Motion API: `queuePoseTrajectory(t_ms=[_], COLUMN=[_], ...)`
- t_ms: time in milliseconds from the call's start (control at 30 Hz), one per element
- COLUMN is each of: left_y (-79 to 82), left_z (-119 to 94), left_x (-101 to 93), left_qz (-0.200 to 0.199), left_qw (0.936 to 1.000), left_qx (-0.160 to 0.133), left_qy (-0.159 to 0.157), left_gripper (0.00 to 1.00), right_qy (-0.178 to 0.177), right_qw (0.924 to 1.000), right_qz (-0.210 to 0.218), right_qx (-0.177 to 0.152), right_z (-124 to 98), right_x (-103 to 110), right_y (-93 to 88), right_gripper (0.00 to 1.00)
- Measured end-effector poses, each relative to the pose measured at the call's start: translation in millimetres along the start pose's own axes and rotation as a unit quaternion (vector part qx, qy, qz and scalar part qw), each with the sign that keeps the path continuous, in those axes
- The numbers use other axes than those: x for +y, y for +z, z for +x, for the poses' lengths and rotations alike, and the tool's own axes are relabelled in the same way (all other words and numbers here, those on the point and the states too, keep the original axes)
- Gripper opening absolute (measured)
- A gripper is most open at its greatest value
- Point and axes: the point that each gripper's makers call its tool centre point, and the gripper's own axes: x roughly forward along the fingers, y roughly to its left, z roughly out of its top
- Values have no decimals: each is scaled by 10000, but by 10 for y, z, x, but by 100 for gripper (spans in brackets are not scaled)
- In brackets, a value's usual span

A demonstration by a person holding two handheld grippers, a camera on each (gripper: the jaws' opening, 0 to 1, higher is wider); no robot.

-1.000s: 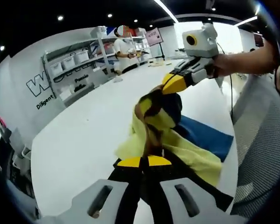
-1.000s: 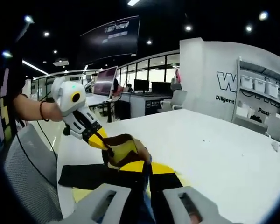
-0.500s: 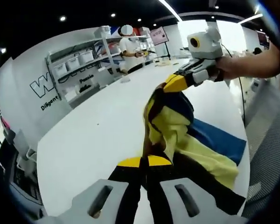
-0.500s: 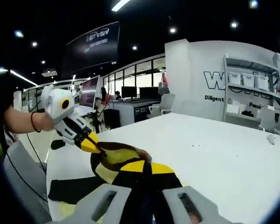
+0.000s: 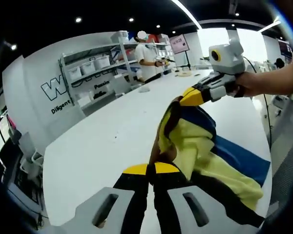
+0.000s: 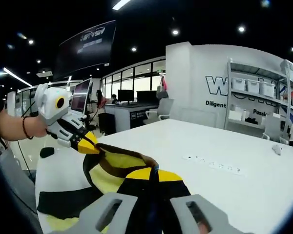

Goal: Fold the garment on the visible template until the final outline fits inside the template.

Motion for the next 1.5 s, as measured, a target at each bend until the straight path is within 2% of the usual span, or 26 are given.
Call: queuePoseTrajectory(t_ms=[167, 367, 567, 733, 800, 900, 1000, 1100, 1133, 1200, 1233, 1267, 1300, 1333, 1433, 1467, 1500], left_y=[117, 179, 189, 171, 168, 121, 43, -48, -54, -82, -88, -124, -143, -175, -253, -326, -365], left_z=[89, 262, 461, 642, 714, 818, 905, 1025, 1053, 1115, 1136, 1191, 1200, 1233, 1307, 1311, 1388], left_x=[165, 335, 459, 569, 623, 661, 662, 721, 731, 739, 740, 743, 743, 748, 788, 770, 838], left_qz=[35, -115, -131, -214, -229, -252, -235, -515, -488, -510, -568, -797, -884, -1116, -1253, -1451, -1485], left_qw=[9999, 9997, 9998, 9996, 9995, 9992, 9988, 9972, 9974, 9970, 9967, 9947, 9939, 9914, 9891, 9853, 9840], left_qx=[-79, -131, -26, 157, 195, 294, 424, 534, 519, 581, 586, 648, 663, 679, 772, 897, 962], left_qy=[117, 180, 178, 106, 110, 102, 113, 83, 74, -12, -32, -49, -39, -25, -17, 51, 186], left_gripper=[0, 0, 0, 0, 0, 0, 0, 0, 0, 0, 0, 0, 0, 0, 0, 0, 0], right_qy=[-74, -165, -238, -284, -371, -391, -344, -357, -358, -405, -405, -366, -388, -403, -403, -353, -538], right_qw=[9999, 9997, 9991, 9987, 9977, 9979, 9964, 9964, 9957, 9911, 9897, 9886, 9893, 9871, 9867, 9861, 9760], right_qz=[64, 160, 365, 368, 511, 420, 676, 613, 686, 942, 1062, 1167, 1097, 1173, 1117, 1063, 1599], right_qx=[-63, -71, -11, 202, 236, 297, 380, 473, 513, 847, 865, 881, 883, 1009, 1106, 1227, 1376], right_z=[91, 204, 336, 476, 518, 607, 682, 733, 750, 794, 808, 866, 887, 907, 950, 974, 987], right_x=[-131, -297, -466, -599, -665, -749, -821, -883, -903, -977, -982, -1017, -1044, -1052, -1074, -1087, -1113], right_y=[96, 108, 42, -53, -79, -139, -232, -302, -331, -475, -487, -510, -521, -577, -634, -692, -772], right_gripper=[0, 0, 0, 0, 0, 0, 0, 0, 0, 0, 0, 0, 0, 0, 0, 0, 0])
